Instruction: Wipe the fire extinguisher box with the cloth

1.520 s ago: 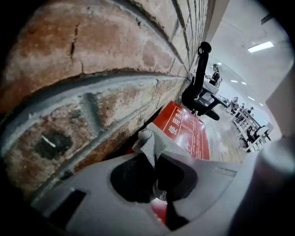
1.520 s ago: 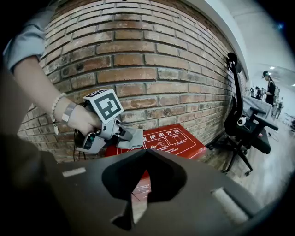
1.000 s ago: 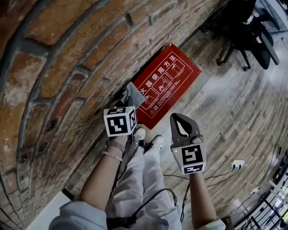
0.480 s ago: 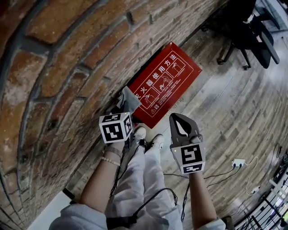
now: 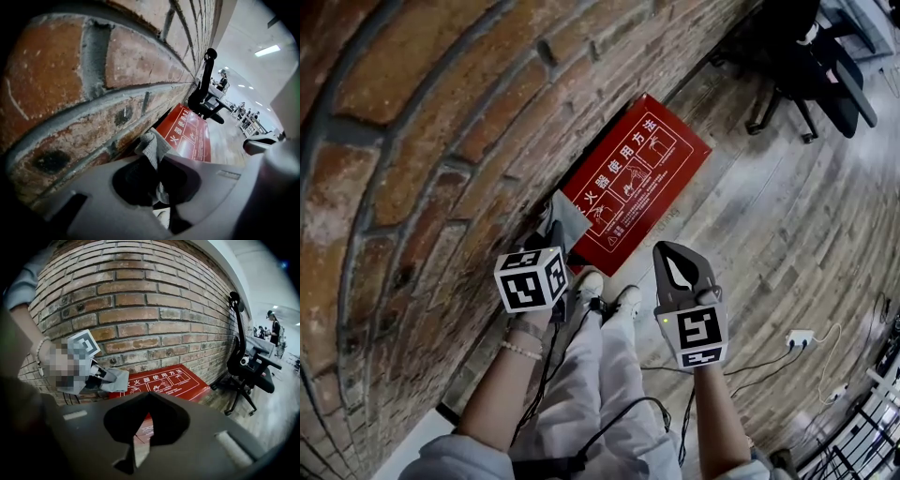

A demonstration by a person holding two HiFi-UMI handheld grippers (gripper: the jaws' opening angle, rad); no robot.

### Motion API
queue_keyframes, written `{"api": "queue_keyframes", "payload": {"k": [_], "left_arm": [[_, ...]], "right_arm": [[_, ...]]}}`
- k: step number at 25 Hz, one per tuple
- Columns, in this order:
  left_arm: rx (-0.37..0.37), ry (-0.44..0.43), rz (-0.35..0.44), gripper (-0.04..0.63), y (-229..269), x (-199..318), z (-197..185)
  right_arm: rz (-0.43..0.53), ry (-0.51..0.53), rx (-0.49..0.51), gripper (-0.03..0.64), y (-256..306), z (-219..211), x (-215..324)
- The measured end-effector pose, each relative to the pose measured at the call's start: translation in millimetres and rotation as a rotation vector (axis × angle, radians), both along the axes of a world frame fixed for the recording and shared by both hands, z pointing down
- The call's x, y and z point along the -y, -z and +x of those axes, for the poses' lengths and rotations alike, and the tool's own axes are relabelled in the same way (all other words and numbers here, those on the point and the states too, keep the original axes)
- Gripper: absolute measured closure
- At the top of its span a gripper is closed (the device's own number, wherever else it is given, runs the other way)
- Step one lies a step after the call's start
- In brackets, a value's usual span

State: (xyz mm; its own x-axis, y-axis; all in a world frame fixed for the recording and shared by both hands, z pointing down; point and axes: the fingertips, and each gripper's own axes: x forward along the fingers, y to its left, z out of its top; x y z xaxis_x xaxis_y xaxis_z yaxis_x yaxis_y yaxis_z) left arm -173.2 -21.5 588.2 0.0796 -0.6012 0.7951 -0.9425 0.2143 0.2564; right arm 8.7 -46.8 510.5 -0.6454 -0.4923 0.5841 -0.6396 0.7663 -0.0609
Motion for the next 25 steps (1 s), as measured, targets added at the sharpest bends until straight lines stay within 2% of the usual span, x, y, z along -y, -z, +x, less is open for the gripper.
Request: {"api": "queue_keyframes", "payload": {"k": [5,12,18,25], "left_arm": [[-0.023,-0.056,0.055,0.580,20.9,19.1,22.9],[-0.086,-0.165,0.133,0.580,42.6,67.2,78.3],[-0.162,-0.213,0.154,0.580,43.3,109.6,120.4],[-0.214,-0.269,0.166,0.581,34.0,164.3,168.8]], "right_arm": [[0.011,-0.033,0.007,0.606,3.5,10.5,12.8],[0.027,-0.072,0.006,0.606,2.8,31.4,35.0],[0.031,-0.106,-0.008,0.606,-2.7,52.8,53.1],[0.049,-0.154,-0.020,0.606,-2.9,79.6,81.6]]}}
